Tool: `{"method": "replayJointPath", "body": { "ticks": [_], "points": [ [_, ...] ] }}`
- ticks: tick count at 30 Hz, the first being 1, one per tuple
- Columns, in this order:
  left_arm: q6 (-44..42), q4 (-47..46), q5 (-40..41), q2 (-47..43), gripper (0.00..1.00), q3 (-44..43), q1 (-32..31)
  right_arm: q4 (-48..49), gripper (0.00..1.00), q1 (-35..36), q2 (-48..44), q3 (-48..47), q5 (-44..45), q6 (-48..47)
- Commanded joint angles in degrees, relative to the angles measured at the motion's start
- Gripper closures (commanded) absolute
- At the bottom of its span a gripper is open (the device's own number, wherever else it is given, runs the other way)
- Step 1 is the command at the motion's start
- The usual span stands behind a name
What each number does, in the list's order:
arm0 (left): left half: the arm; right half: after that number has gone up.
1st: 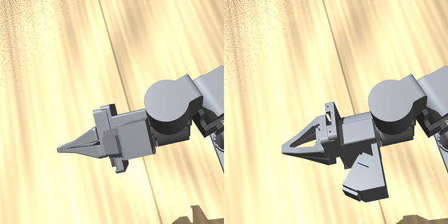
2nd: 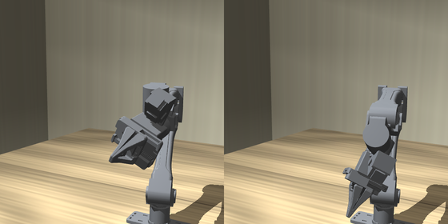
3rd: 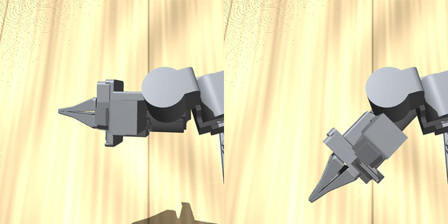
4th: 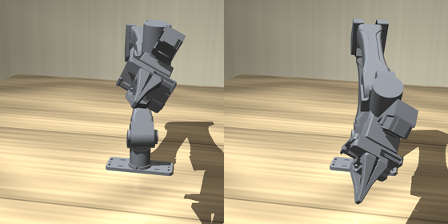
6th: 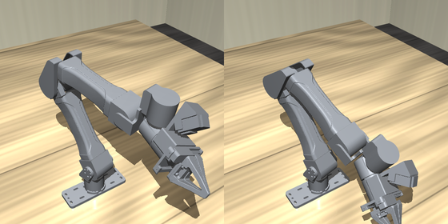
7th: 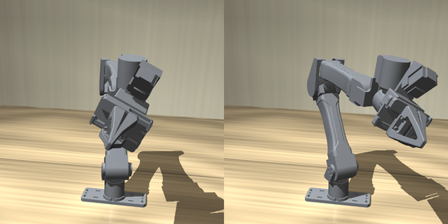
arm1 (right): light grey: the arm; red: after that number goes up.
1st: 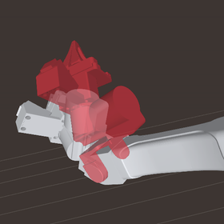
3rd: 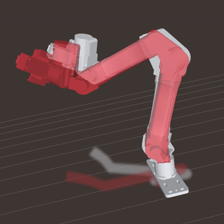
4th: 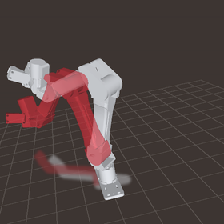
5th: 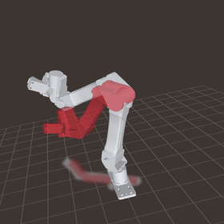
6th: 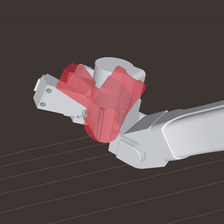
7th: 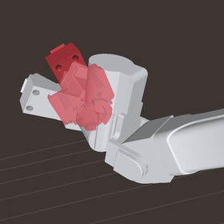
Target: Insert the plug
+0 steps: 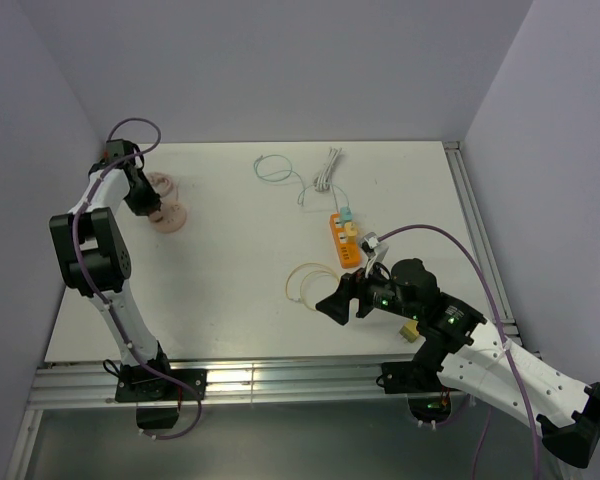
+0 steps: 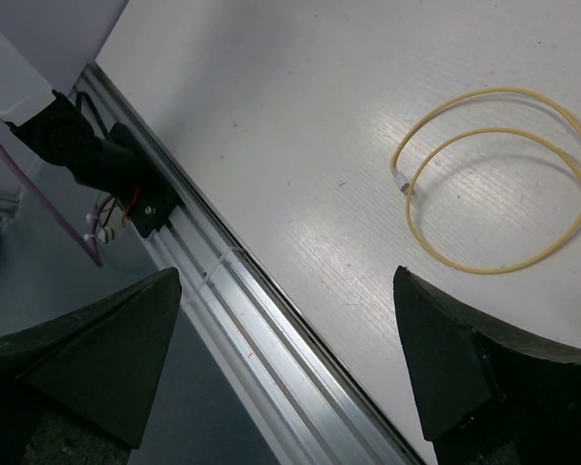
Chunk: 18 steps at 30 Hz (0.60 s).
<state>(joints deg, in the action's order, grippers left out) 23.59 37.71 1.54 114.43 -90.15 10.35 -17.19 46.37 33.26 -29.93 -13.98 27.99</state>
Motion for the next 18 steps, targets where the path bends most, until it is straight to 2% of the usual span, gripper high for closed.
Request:
{"method": "replayJointPath", "body": {
  "ticks": [1, 5, 11, 16, 18],
  "points": [
    [-4.7, 3.4, 1.9, 6.0, 1.00, 1.0, -0.3, 2.0, 0.03, 0.2, 0.0, -0.6, 0.5, -0.8],
    [-5.7, 4.5, 7.8, 7.6, 1.00, 0.1, -2.4, 2.0, 0.03, 0.2, 0.2, -0.7, 0.5, -0.9],
    [-5.3, 3.2, 10.6, 7.9, 1.00, 3.2, -4.5, 1.9, 0.03, 0.2, 0.1, -0.7, 0.5, -0.9],
    [-5.8, 2.5, 11.1, 8.2, 1.00, 6.2, -4.5, 2.0, 0.03, 0.2, -0.1, -0.7, 0.5, -0.9],
    [-6.2, 1.1, 8.1, 7.5, 1.00, 7.6, -3.6, 1.8, 0.03, 0.1, -0.2, -0.7, 0.3, -0.8]
  ]
}}
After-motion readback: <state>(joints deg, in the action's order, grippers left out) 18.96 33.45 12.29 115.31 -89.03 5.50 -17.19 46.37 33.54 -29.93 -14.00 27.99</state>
